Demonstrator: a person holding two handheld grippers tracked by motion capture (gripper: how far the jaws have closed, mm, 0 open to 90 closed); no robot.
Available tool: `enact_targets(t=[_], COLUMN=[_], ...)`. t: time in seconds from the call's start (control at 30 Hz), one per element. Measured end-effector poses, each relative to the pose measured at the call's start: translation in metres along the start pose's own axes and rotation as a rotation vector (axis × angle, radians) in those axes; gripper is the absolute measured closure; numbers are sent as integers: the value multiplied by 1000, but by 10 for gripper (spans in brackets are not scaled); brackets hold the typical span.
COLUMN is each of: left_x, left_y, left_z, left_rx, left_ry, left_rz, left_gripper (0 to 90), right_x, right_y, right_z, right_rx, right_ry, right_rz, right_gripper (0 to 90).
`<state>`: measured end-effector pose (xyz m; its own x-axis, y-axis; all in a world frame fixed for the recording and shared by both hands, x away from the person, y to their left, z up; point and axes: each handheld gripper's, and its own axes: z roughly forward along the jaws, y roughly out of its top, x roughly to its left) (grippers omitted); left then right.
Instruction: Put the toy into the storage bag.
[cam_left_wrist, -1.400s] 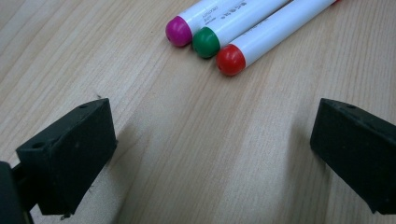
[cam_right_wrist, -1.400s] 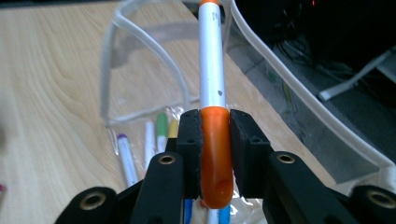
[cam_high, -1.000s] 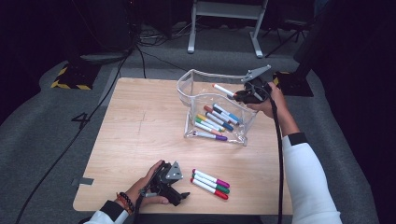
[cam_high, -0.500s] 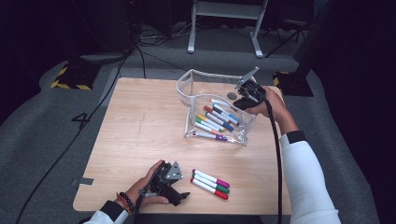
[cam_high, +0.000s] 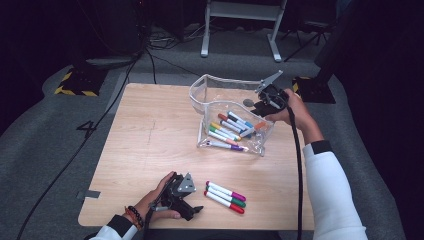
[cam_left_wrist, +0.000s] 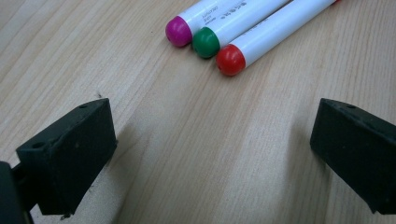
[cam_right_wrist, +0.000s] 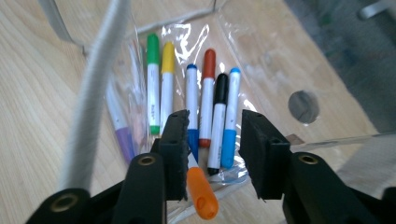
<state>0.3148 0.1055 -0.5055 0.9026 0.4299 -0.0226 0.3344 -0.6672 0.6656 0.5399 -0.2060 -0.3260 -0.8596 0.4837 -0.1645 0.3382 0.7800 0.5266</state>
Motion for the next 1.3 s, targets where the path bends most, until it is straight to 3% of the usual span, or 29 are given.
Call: enact_targets(t=[0.17,0.4,0.53,0.67,0.73,0.87,1.07,1.2,1.3], left_x=[0,0,0,0,0,0,0,0,0], left_y=[0,0,0,0,0,0,0,0,0], left_z=[0,0,0,0,0,0,0,0,0], left_rx=[1,2,2,3,3,2,3,3,3], left_ry=[0,0,0,0,0,0,0,0,0], left_rz=[-1,0,1,0,0,1,0,1,0], left_gripper=[5,5,6,5,5,5,5,5,5], right_x=[-3,6,12,27,36,56,89,109,125], right_y=[-8,-29,-42,-64,-73,-93,-124,-137,-143], right_z=[-26,-68,-80,-90,-91,-85,-62,-43,-30], right_rx=[-100,-239,-272,-306,-309,-323,-322,-292,-284], right_ry=[-60,-84,-93,-82,-90,-62,-6,37,18], right_rz=[44,74,86,76,62,41,23,4,-25], right_gripper=[550,496,483,477,475,476,481,476,457])
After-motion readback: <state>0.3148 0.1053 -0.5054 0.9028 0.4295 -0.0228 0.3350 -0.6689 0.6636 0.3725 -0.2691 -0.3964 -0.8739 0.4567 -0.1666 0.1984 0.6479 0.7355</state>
